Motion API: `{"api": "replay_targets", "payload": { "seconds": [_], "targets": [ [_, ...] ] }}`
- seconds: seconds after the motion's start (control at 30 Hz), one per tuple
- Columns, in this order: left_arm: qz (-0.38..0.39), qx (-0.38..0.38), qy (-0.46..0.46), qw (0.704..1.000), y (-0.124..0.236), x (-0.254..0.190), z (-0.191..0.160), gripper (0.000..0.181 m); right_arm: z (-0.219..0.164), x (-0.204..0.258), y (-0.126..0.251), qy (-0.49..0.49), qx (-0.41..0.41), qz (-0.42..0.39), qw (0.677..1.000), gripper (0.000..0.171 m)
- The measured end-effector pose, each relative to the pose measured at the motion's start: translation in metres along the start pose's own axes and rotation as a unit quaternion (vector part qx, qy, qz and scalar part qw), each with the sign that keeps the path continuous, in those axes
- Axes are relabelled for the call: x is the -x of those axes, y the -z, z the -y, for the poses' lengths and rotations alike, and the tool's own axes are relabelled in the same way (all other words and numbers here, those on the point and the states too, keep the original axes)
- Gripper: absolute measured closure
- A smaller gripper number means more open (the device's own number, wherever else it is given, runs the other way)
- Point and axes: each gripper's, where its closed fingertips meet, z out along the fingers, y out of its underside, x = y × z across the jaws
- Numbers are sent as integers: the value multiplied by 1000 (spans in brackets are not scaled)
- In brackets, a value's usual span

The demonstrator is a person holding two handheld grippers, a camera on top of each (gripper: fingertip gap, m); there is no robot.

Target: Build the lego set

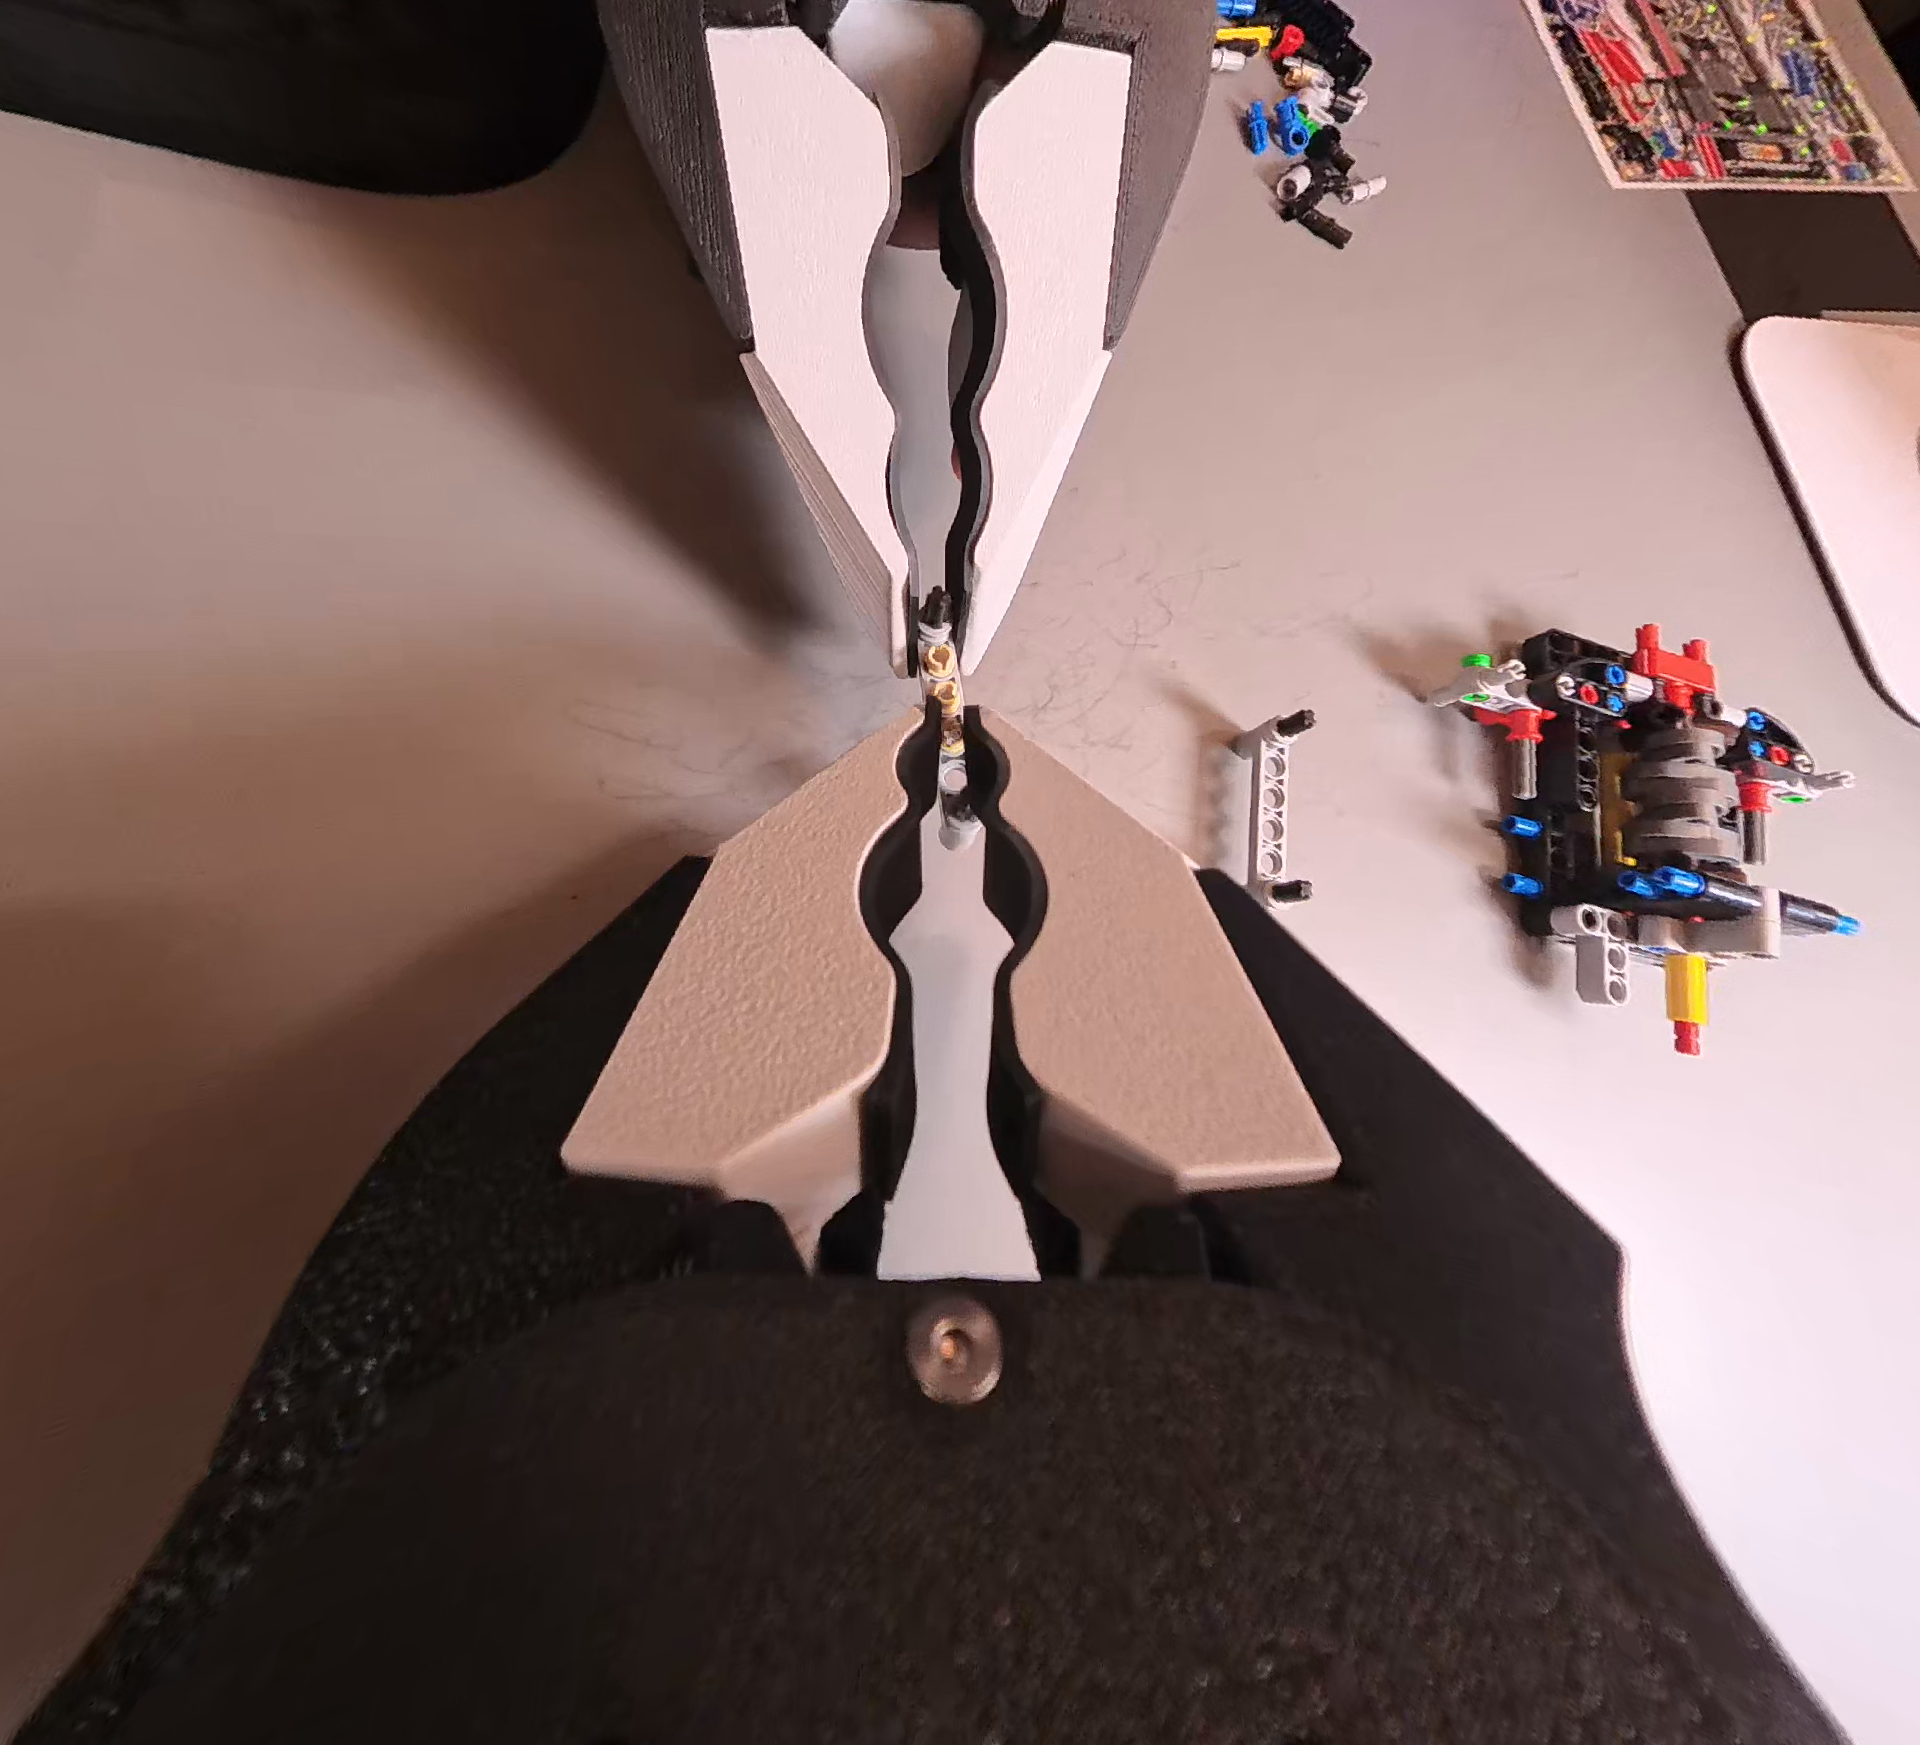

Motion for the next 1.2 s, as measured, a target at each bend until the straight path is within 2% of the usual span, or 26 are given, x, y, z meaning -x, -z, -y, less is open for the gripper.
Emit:
{"api": "replay_targets", "payload": {
  "seconds": [0.1,0.2,0.4,0.6,0.7,0.8,0.9,0.97,1.1,1.2],
  "targets": [
    [-4,2,4,1000,0,-1,0,175,1,1,0,-19,-8,10,1000,169],
    [-16,-5,26,1000,1,-2,2,175,3,0,2,-91,-33,38,995,169],
    [-109,-52,176,977,9,-6,12,175,12,-3,8,-278,-95,129,947,169],
    [-135,-61,220,964,12,-7,14,175,16,-5,9,-328,-114,159,924,169],
    [-137,-42,217,966,8,-10,7,175,24,-13,13,-355,-143,166,909,171],
    [-138,-56,217,965,11,-10,13,175,20,-12,14,-322,-128,150,926,171],
    [-133,-53,218,965,10,-7,10,175,21,-11,15,-317,-129,145,928,170],
    [-131,-47,215,967,9,-8,8,175,18,-11,14,-288,-115,130,942,165],
    [-134,-48,223,964,9,-8,8,175,12,-5,12,-125,-72,62,988,157],
    [-136,-46,229,963,8,-7,7,175,9,1,9,-60,-35,42,997,156]
  ]
}}
